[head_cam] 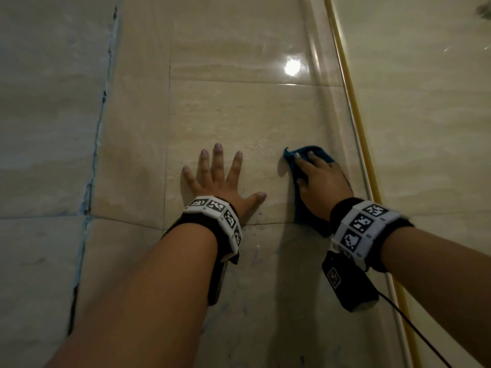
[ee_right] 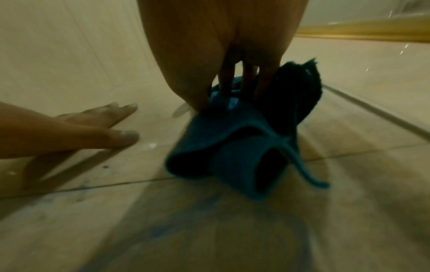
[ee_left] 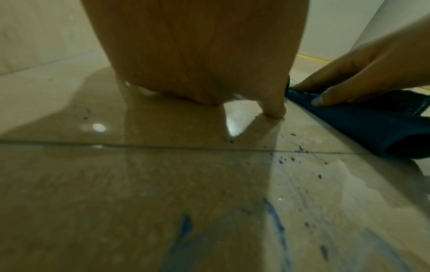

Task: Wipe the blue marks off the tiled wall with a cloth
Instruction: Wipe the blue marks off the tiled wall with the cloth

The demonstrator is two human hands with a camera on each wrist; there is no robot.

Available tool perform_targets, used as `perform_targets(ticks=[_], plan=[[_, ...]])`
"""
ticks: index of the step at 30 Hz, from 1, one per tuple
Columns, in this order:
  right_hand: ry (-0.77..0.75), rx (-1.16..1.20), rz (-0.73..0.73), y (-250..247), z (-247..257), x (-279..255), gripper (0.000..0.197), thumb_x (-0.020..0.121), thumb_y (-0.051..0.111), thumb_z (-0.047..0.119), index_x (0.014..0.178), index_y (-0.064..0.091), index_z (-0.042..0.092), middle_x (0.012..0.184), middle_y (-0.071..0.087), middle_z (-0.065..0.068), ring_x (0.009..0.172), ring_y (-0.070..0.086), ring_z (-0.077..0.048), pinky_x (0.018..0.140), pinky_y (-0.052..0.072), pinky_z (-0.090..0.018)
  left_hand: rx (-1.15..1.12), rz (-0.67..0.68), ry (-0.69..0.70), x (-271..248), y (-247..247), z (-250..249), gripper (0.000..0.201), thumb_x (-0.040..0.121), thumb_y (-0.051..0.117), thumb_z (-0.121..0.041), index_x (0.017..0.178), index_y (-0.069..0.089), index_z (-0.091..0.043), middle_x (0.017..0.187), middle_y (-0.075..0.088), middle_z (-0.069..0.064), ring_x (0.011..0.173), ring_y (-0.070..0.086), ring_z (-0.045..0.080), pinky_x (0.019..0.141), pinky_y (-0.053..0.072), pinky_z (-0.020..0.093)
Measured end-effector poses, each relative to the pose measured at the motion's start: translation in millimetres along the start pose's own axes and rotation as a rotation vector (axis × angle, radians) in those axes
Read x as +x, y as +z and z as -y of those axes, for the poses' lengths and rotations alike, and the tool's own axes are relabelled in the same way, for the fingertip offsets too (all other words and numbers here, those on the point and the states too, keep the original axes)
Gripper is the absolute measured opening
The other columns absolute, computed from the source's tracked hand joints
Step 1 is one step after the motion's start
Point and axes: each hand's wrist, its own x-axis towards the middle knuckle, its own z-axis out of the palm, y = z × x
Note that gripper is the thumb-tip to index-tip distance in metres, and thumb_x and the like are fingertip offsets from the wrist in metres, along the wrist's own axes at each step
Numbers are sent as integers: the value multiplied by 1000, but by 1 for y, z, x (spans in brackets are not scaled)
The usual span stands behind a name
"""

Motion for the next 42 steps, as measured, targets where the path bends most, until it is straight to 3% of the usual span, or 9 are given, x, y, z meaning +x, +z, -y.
perform_targets(ticks=[5, 14, 20, 25, 31, 37, 42], plan=[[-14, -7, 67, -7, -12, 11, 58, 100, 39, 34, 151, 11, 31, 160, 5, -2, 141, 18, -35, 115, 20, -41, -3, -12, -1, 2, 1, 0, 94, 79, 24, -83, 142, -31, -38, 146, -46, 0, 138, -36, 29, 108, -18, 60], [19, -91, 43, 2, -6, -19, 56, 103, 31, 32, 152, 5, 26, 159, 10, -8, 136, 26, -36, 113, 19, -36, 20, -7, -10, 2, 1, -1, 94, 79, 21, -84, 142, -32, -38, 145, -47, 0, 137, -37, 29, 109, -17, 60], [27, -80, 120, 0, -7, -18, 56, 103, 31, 32, 152, 4, 28, 160, 7, -6, 137, 24, -38, 112, 28, -42, 83, -43, -14, -4, -2, -3, 95, 78, 15, -85, 144, -29, -35, 150, -40, 3, 140, -31, 30, 109, -15, 63], [-6, -91, 126, -1, -11, -18, 56, 103, 31, 32, 152, 6, 28, 159, 9, -8, 137, 23, -38, 113, 26, -42, 24, -83, 11, -15, -4, -8, 88, 84, 22, -79, 145, -25, -37, 153, -35, 1, 142, -27, 28, 109, -14, 62], [-63, -137, 119, -7, -15, -22, 55, 103, 29, 26, 152, 5, 26, 159, 10, -8, 137, 24, -36, 113, 21, -38, 33, -39, 12, -41, 11, -2, 89, 82, 22, -80, 144, -27, -38, 153, -35, 0, 143, -27, 25, 112, -14, 60], [-91, -119, 119, -5, -22, -22, 57, 101, 29, 23, 152, 4, 27, 159, 9, -8, 139, 21, -35, 114, 19, -36, 24, 10, 2, -51, 33, 14, 95, 75, 22, -86, 139, -32, -41, 149, -42, -2, 140, -32, 24, 112, -13, 60], [-93, -67, 74, 1, -33, -22, 58, 98, 32, 23, 152, 10, 32, 159, 12, -2, 139, 21, -31, 113, 26, -39, 19, 2, 30, -54, 38, 16, 96, 74, 24, -87, 129, -40, -42, 143, -50, -2, 136, -40, 24, 110, -18, 60]])
